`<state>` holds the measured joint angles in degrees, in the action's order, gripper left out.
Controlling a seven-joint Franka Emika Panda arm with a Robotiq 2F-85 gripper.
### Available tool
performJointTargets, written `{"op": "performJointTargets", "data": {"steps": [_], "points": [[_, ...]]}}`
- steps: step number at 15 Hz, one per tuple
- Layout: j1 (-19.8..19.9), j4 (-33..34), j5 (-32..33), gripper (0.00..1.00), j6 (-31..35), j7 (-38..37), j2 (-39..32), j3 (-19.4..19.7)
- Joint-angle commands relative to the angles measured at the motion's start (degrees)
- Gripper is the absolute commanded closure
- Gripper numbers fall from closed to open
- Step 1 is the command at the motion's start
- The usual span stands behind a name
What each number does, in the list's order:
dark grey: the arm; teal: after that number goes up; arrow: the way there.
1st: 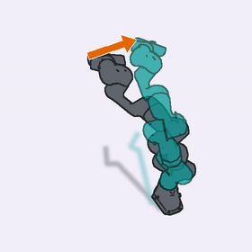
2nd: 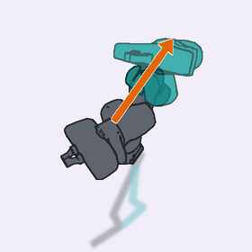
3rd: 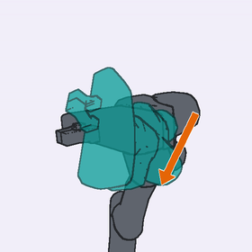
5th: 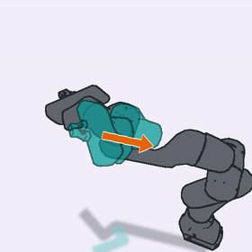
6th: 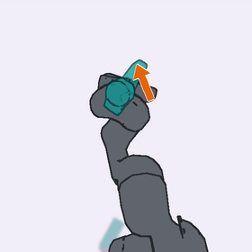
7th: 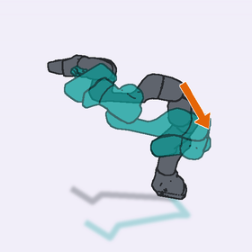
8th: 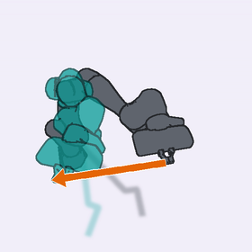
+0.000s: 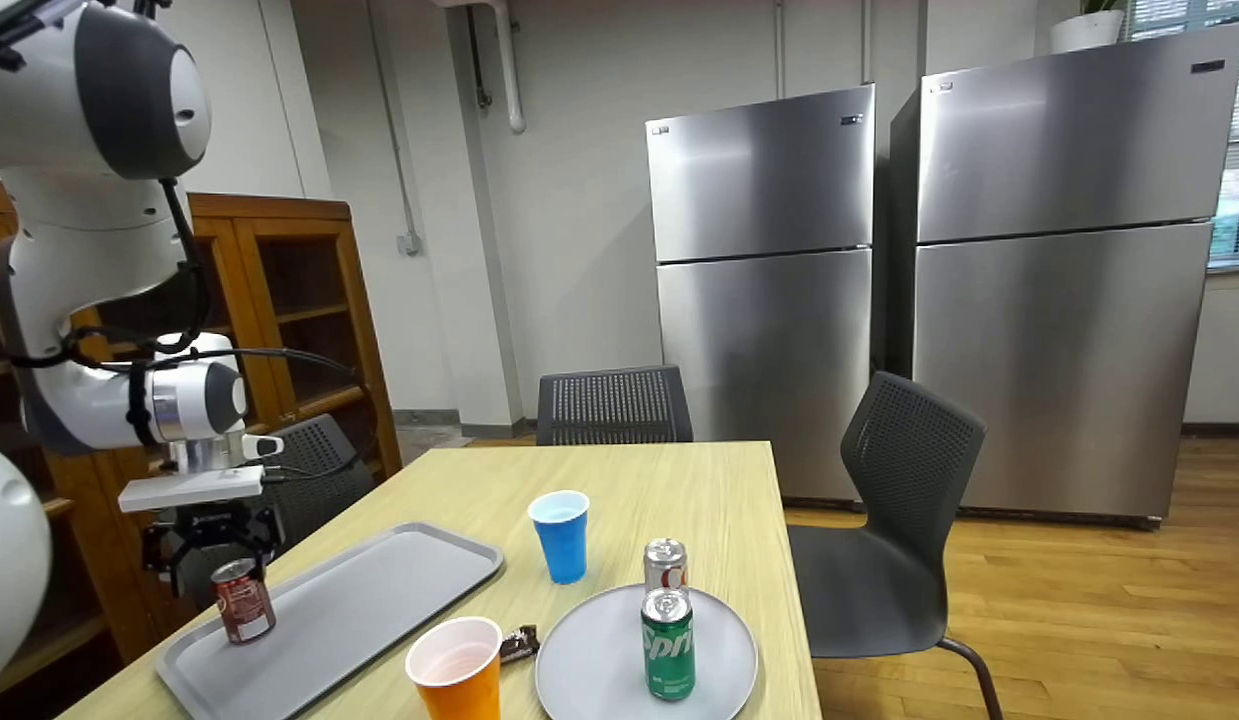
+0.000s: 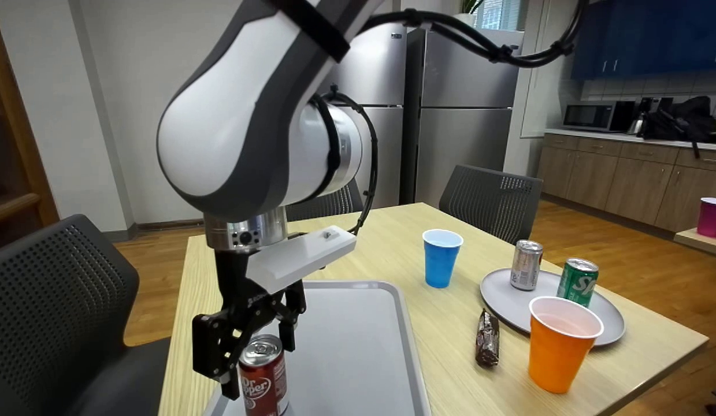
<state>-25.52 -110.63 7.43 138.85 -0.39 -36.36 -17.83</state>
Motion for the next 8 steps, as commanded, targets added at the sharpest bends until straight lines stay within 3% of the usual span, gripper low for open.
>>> {"op": "performJointTargets", "data": {"steps": [1, 8], "points": [[-1.2, 3.3, 0.3, 0.00, -3.1, 0.3, -1.7, 0.8], [-1.3, 5.5, 0.4, 0.00, -4.3, 0.2, -3.3, 1.1]]}}
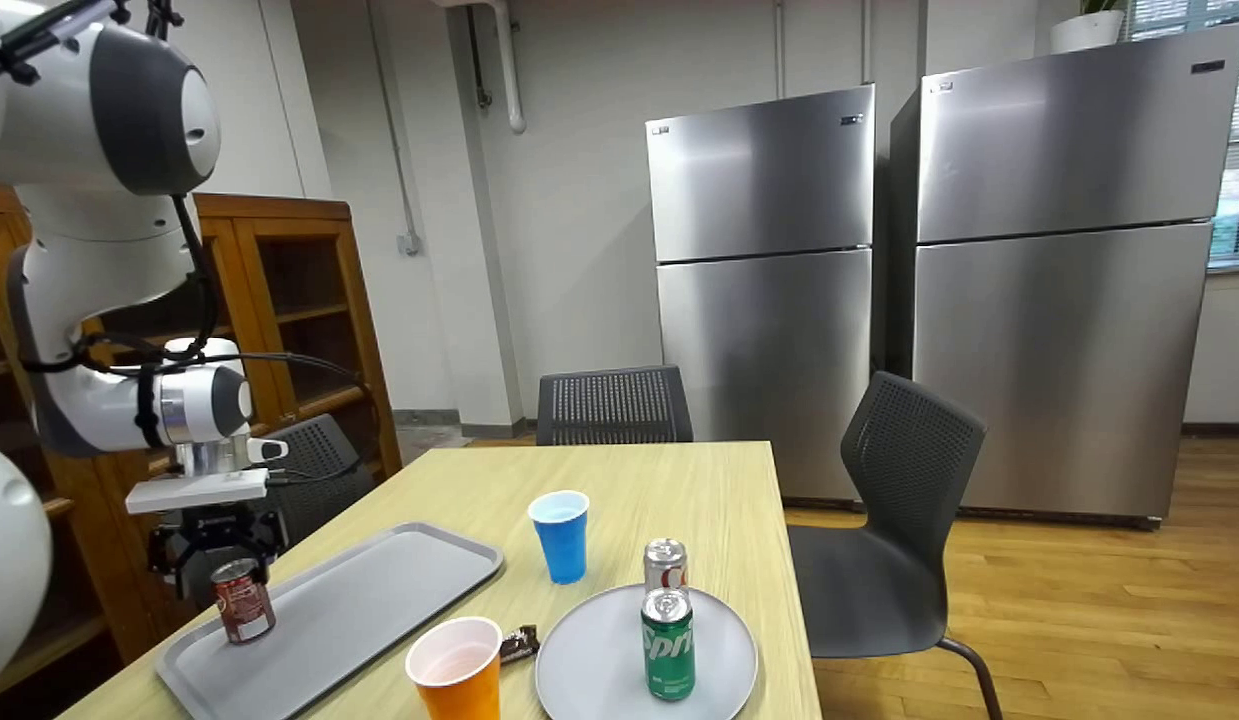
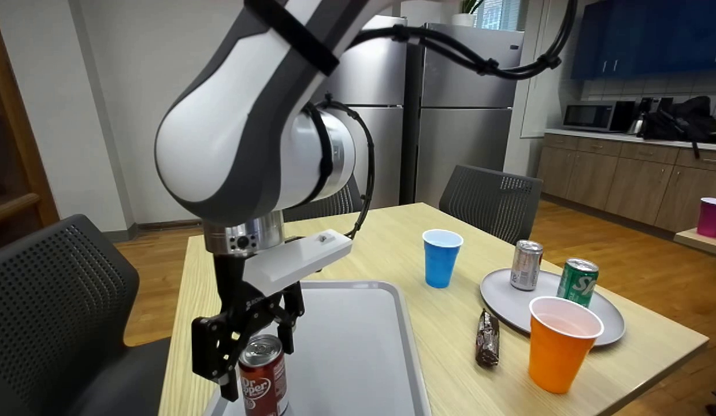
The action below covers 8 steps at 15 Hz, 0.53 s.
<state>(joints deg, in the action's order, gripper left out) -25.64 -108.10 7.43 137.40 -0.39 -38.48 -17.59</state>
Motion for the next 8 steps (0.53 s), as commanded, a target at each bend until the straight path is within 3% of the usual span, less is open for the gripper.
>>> {"op": "performJointTargets", "data": {"steps": [1, 5, 6, 7, 8], "points": [[-1.2, 3.3, 0.3, 0.00, -3.1, 0.2, -1.3, 0.9], [-1.2, 4.4, 0.3, 0.00, -3.6, 0.3, -2.1, 1.1], [-1.2, 4.6, 0.3, 0.25, -3.6, 0.3, -2.2, 1.1], [-1.2, 4.7, 0.2, 0.26, -3.5, 0.2, -2.3, 1.1], [-1.2, 4.7, 0.3, 0.35, -3.5, 0.2, -2.3, 1.1]]}}
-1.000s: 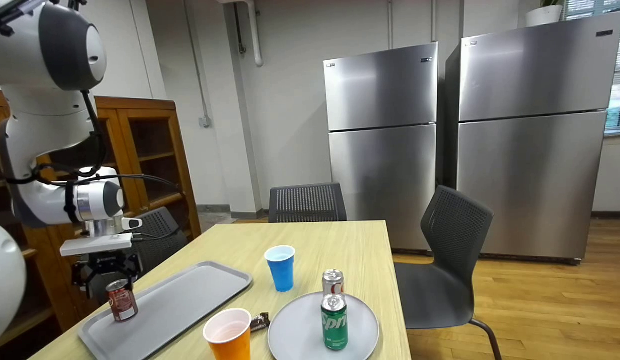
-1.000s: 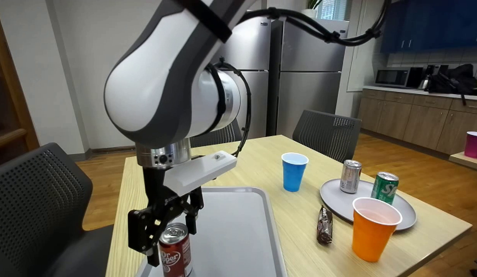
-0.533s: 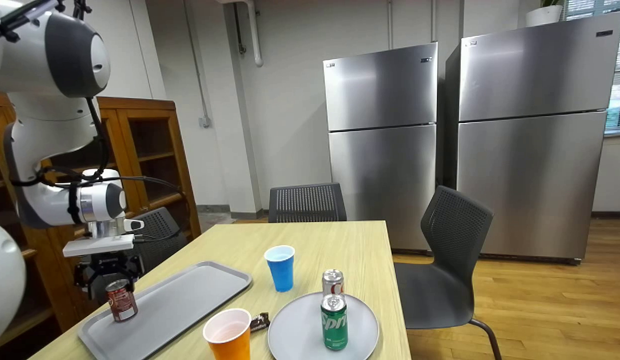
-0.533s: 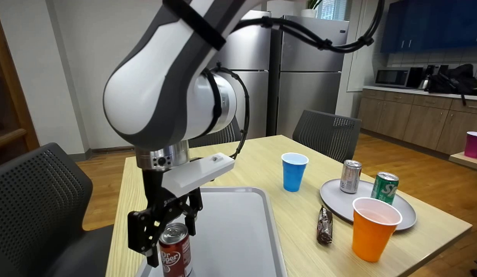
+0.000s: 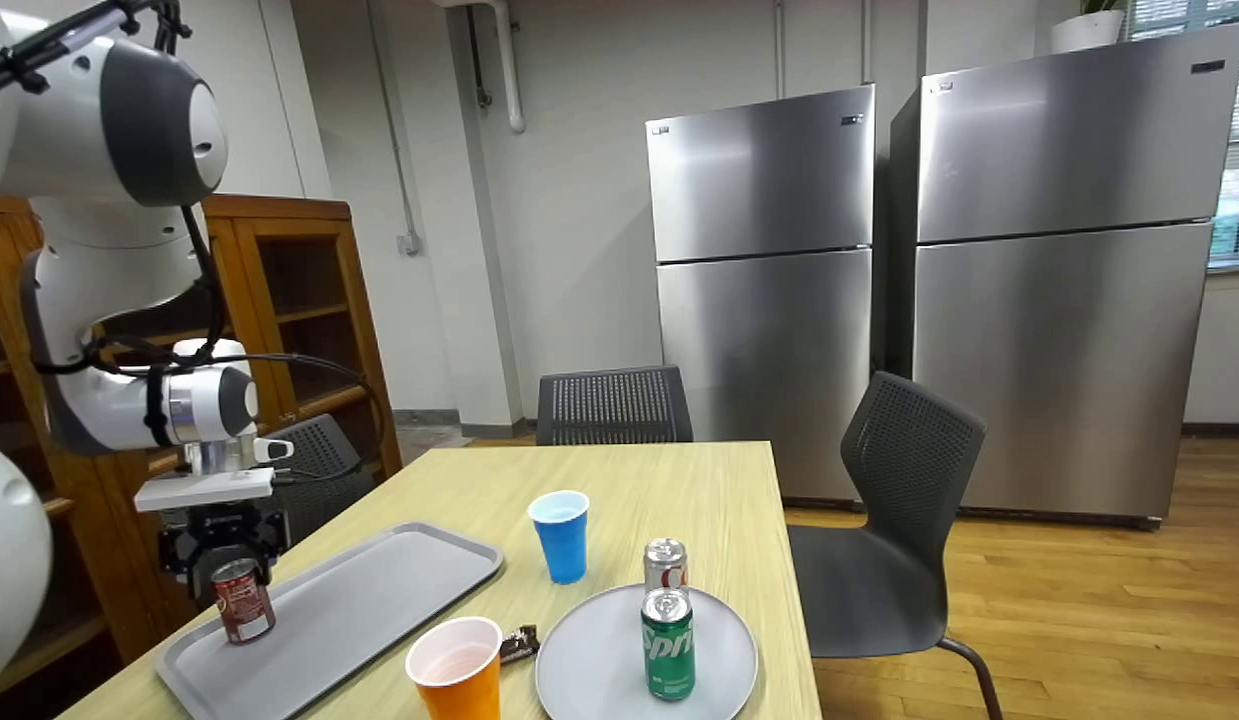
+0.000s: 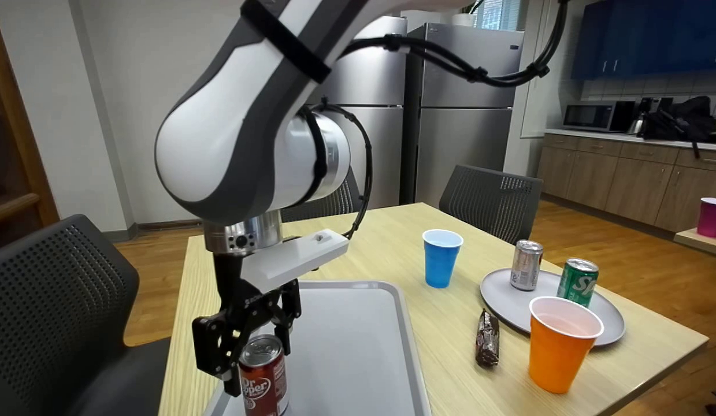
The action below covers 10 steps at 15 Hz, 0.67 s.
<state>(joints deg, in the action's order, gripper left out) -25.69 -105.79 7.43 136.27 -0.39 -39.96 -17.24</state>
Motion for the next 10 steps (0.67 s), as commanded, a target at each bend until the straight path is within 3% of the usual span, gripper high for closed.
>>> {"op": "performJointTargets", "data": {"steps": [1, 3, 4, 10], "points": [[-1.2, 2.5, 0.3, 0.42, -2.4, 0.1, -0.8, 0.8], [-1.3, 2.2, 0.6, 0.58, -2.4, -0.1, -0.3, 1.1], [-1.2, 2.0, 0.6, 0.61, -2.2, -0.3, 0.1, 1.2], [0.1, -0.9, 0.4, 0.61, -0.1, -0.6, 4.2, 1.9]]}}
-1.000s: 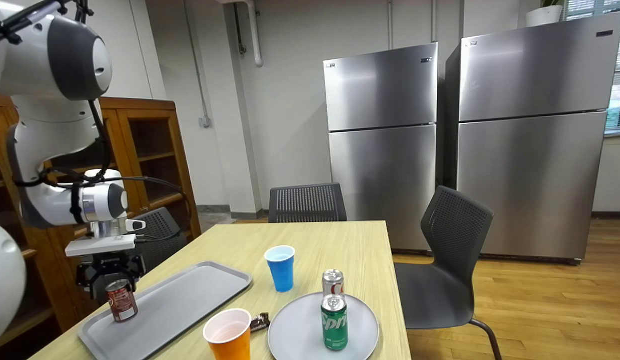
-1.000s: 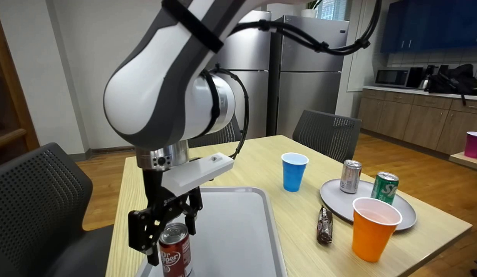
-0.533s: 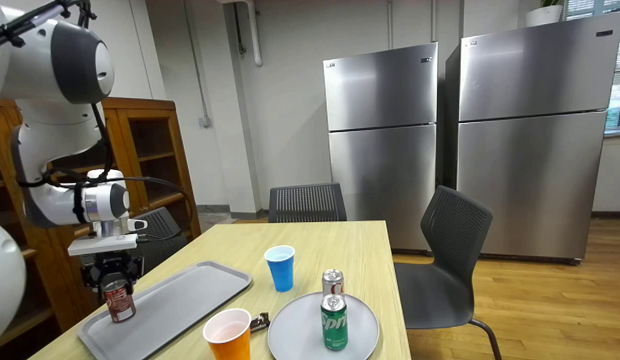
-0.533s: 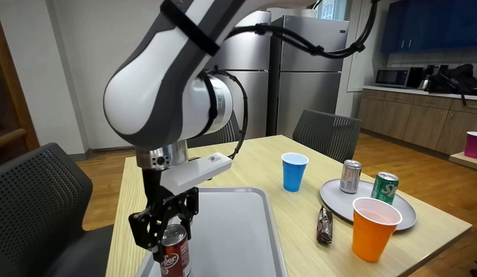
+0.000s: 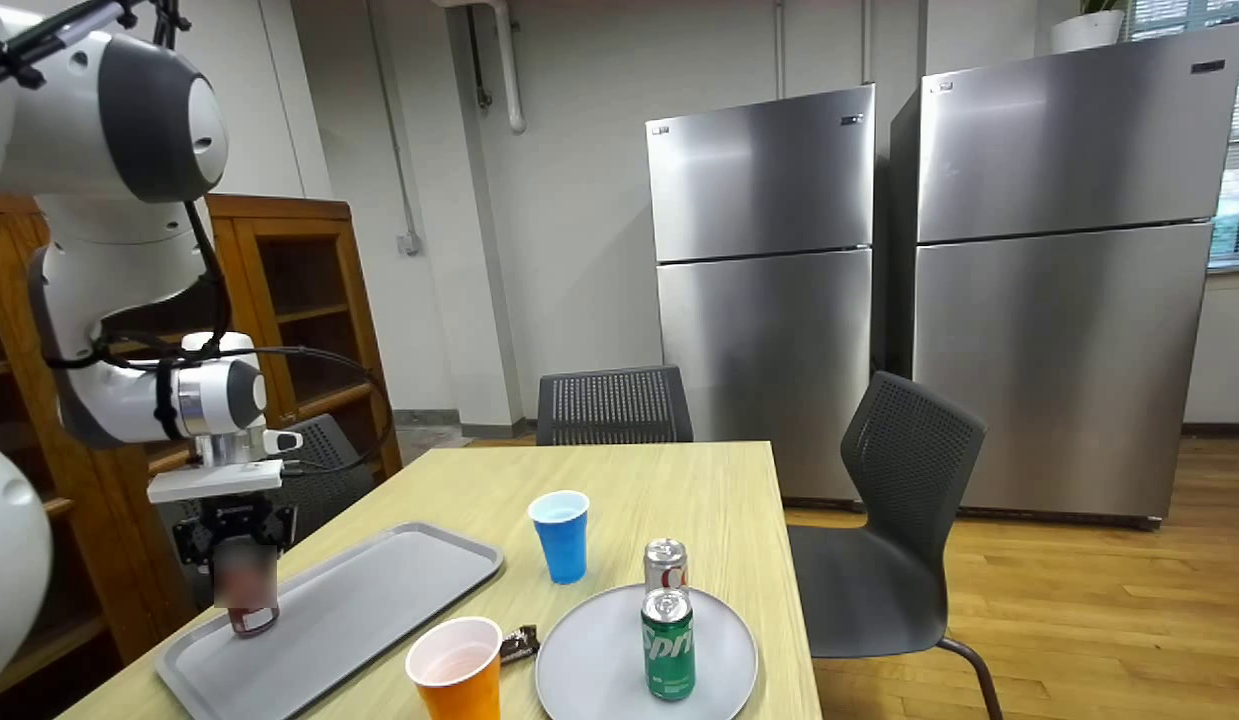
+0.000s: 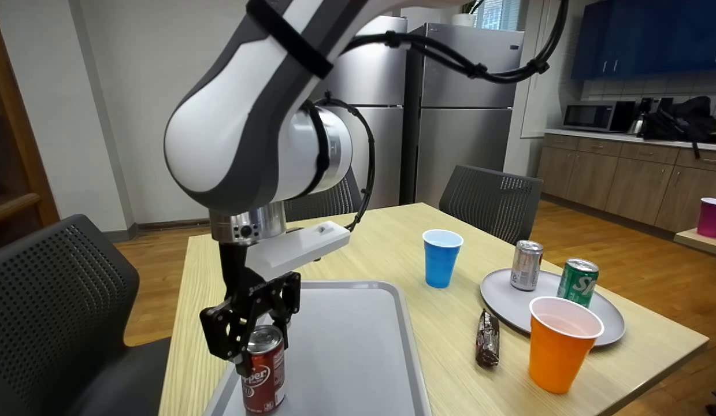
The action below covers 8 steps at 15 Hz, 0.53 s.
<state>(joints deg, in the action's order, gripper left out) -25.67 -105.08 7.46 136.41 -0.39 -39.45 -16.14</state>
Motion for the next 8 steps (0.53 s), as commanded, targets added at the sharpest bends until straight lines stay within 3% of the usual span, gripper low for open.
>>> {"op": "performJointTargets", "data": {"steps": [1, 8], "points": [[0.3, -2.3, 0.5, 0.61, 0.1, -0.6, 4.7, 1.2], [2.8, -8.4, 0.9, 0.61, 3.0, -0.5, 11.7, 4.4]]}}
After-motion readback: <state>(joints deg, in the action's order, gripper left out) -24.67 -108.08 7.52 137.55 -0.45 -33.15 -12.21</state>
